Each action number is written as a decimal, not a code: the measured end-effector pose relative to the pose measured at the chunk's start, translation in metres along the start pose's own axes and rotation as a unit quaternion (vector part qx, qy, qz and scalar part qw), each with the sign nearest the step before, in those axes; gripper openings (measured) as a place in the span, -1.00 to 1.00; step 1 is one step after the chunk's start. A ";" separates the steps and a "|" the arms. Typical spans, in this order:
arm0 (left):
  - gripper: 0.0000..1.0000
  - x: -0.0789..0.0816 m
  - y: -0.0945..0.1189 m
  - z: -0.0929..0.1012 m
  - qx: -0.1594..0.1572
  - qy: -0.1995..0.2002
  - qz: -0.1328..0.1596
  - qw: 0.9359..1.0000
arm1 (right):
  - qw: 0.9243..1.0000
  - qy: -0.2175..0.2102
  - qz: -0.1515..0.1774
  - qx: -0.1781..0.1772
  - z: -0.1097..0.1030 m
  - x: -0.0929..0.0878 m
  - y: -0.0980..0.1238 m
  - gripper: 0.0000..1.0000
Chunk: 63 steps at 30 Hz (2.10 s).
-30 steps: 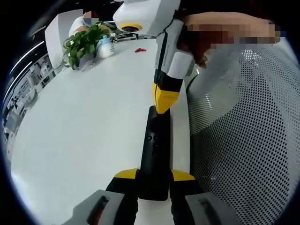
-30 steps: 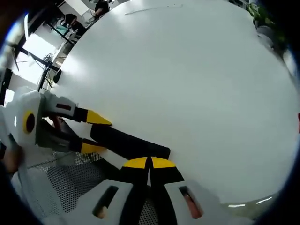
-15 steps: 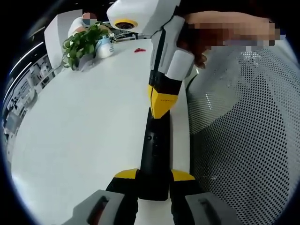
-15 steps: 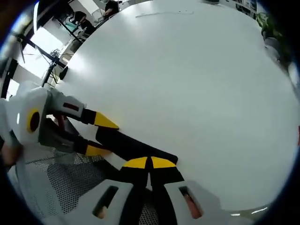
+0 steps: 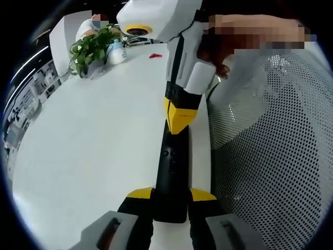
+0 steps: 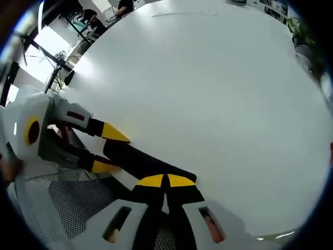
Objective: Press the specified remote control buttons in sequence, fully releasing each button before pressing the next.
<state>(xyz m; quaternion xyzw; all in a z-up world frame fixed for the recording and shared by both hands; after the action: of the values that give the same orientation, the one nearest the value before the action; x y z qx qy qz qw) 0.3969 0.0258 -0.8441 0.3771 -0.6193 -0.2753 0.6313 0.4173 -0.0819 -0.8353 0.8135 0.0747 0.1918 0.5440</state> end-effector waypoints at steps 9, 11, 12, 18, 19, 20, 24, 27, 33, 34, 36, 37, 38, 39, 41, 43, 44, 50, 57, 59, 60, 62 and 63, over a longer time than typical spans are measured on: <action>-0.50 0.000 0.000 0.000 0.000 0.000 0.000 1.000 | 1.000 0.004 0.007 -0.001 -0.001 -0.001 -0.001 -1.00; -0.50 0.000 0.000 0.000 0.000 0.000 0.000 1.000 | 1.000 0.004 0.007 0.000 0.000 0.000 -0.002 -1.00; -0.50 0.000 0.000 0.000 0.000 0.000 0.000 1.000 | 1.000 0.002 0.008 0.001 0.000 0.000 -0.002 -1.00; -0.50 0.000 -0.001 -0.001 0.001 0.002 0.004 1.000 | 1.000 0.010 0.009 -0.001 -0.001 0.000 -0.002 -1.00; -0.50 0.000 -0.001 -0.001 0.001 0.002 0.005 1.000 | 1.000 0.015 0.008 -0.004 -0.002 0.001 -0.002 -1.00; -0.50 0.000 -0.001 -0.001 0.001 0.002 0.005 1.000 | 1.000 0.023 0.005 -0.008 -0.003 0.000 -0.002 -1.00; -0.50 0.001 -0.001 -0.001 0.001 0.001 0.004 1.000 | 0.999 0.039 -0.001 -0.014 -0.005 0.000 -0.001 -1.00; -0.50 0.001 -0.001 -0.001 0.001 -0.001 0.003 1.000 | 0.999 0.036 -0.001 -0.012 -0.005 0.000 0.000 -1.00; -0.50 0.001 -0.001 0.000 0.001 -0.001 0.004 1.000 | 0.999 0.036 -0.002 -0.011 -0.005 0.000 0.000 -1.00; -0.50 0.001 -0.001 0.000 0.001 -0.001 0.004 1.000 | 0.999 0.038 -0.002 -0.012 -0.006 0.001 0.000 -1.00; -0.50 0.001 -0.001 0.000 0.001 -0.001 0.004 1.000 | 0.999 0.041 -0.002 -0.014 -0.006 0.001 0.000 -1.00; -0.50 0.001 -0.001 0.000 0.001 -0.001 0.004 1.000 | 0.999 0.041 -0.002 -0.014 -0.007 0.001 0.000 -1.00; -0.50 0.001 -0.001 0.000 0.001 -0.001 0.004 1.000 | 0.999 0.042 -0.001 -0.014 -0.007 0.001 0.000 -1.00; -0.50 0.001 -0.001 0.000 0.001 -0.001 0.004 1.000 | 0.999 0.042 0.001 -0.014 -0.007 0.002 0.000 -1.00; -0.50 0.001 -0.001 0.000 0.001 -0.001 0.004 1.000 | 0.999 0.041 0.005 -0.011 -0.007 0.002 0.000 -1.00; -0.50 0.001 -0.001 0.000 0.001 -0.001 0.003 1.000 | 0.999 0.033 0.011 -0.002 -0.008 0.003 0.000 -1.00; -0.50 0.001 -0.001 0.000 0.001 -0.001 0.003 1.000 | 0.999 0.029 0.014 0.006 -0.009 0.004 -0.002 -1.00; -0.50 0.001 -0.001 0.000 0.000 -0.002 0.004 1.000 | 0.999 0.033 0.016 0.011 -0.010 0.006 -0.005 -1.00; -0.50 0.001 0.000 0.000 0.001 -0.002 0.004 1.000 | 0.999 0.047 0.021 0.007 -0.011 0.007 -0.007 -1.00; -0.50 0.001 0.000 0.000 0.001 -0.002 0.004 1.000 | 0.998 0.058 0.021 0.003 -0.013 0.006 -0.006 -1.00; -0.50 0.001 0.000 0.000 0.001 -0.002 0.004 1.000 | 0.997 0.068 0.020 -0.002 -0.013 0.007 -0.007 -1.00; -0.50 0.001 0.000 0.000 0.001 -0.001 0.004 1.000 | 0.996 0.083 0.022 -0.009 -0.014 0.007 -0.007 -1.00; -0.50 0.001 0.000 0.000 0.001 -0.001 0.004 1.000 | 0.996 0.086 0.022 -0.010 -0.014 0.007 -0.007 -1.00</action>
<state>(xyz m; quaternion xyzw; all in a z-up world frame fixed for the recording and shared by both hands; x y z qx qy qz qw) 0.3973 0.0251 -0.8441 0.3751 -0.6215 -0.2729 0.6313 0.4183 -0.0646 -0.8358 0.7900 0.1012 0.2737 0.5392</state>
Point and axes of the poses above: the point that each gripper's makers call its tool centre point, and the gripper's own axes: y roughly backward along the fingers, z roughly to its right, x roughly out of its top, the point moved 4 cm from there along y, roughly backward along the fingers, and after that the axes turned 6 degrees about -y, right-handed, at the moved point
